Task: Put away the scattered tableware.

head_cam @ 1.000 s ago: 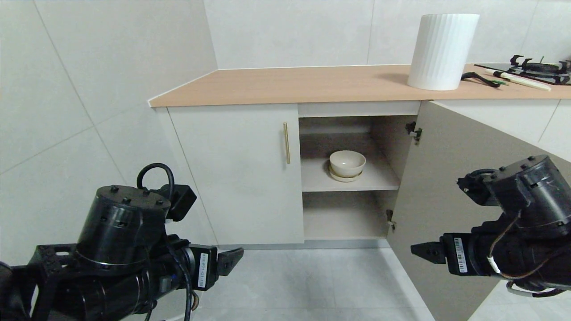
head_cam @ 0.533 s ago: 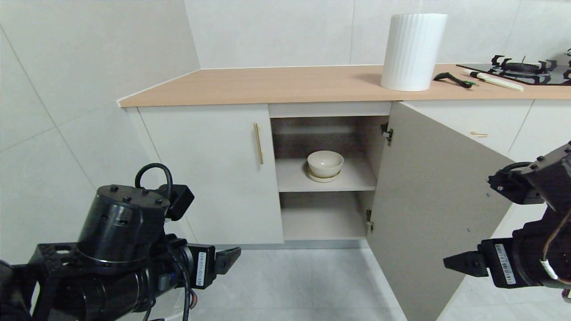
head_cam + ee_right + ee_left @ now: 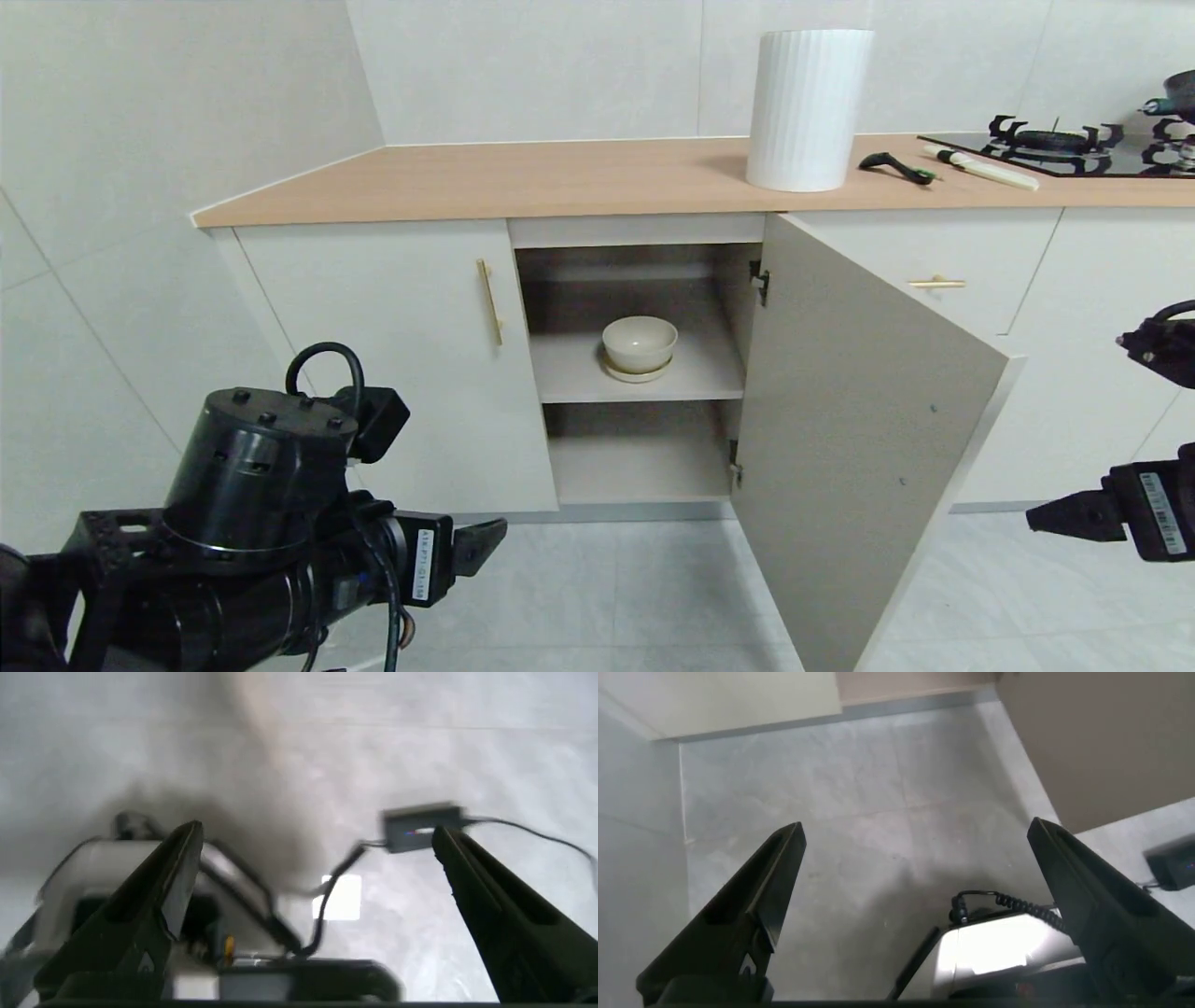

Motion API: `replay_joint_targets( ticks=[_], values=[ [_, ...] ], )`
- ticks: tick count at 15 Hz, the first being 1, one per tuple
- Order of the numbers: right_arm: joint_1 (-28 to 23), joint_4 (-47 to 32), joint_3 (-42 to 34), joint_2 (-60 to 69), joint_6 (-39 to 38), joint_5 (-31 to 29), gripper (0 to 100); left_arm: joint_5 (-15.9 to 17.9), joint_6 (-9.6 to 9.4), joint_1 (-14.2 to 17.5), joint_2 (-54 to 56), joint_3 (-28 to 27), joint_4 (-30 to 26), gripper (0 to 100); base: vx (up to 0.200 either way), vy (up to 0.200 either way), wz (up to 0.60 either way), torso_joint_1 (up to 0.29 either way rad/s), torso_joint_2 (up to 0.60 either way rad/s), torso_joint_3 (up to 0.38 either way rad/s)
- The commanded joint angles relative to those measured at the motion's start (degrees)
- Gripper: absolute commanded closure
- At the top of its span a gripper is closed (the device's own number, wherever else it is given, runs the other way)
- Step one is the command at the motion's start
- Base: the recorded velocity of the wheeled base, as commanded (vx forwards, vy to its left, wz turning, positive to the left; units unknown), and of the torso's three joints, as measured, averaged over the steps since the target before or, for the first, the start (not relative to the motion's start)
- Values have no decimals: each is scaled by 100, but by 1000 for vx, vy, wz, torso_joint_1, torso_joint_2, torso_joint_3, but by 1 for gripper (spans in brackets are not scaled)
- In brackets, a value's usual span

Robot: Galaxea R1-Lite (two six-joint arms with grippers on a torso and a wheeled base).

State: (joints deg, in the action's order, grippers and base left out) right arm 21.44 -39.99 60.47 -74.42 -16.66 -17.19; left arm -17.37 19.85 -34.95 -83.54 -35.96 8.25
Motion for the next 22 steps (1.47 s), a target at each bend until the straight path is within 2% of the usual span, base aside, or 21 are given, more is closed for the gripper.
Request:
replay_joint_targets(
  ticks=[1,6,8,13,18,22],
  values=[
    [-958,228,53,-160,331,40,0,-3,2,-3,13,1,1,0,0,0,0,0,0,0],
    [-1881,1485,27,-1399,251,40,0,-3,10,-3,13,1,10,0,0,0,0,0,0,0],
    [-1916,2030,18,-1733,-118,40,0,-3,19,-3,22,-7,27,0,0,0,0,0,0,0],
    [-1863,2540,-8,-2208,-540,49,0,-3,28,-3,22,-16,27,0,0,0,0,0,0,0],
    [-1178,2627,-167,-2243,-733,163,0,-3,37,23,22,-34,27,0,0,0,0,0,0,0],
    [-149,2777,-158,-2314,-733,234,0,6,19,243,40,-69,27,0,0,0,0,0,0,0]
  ],
)
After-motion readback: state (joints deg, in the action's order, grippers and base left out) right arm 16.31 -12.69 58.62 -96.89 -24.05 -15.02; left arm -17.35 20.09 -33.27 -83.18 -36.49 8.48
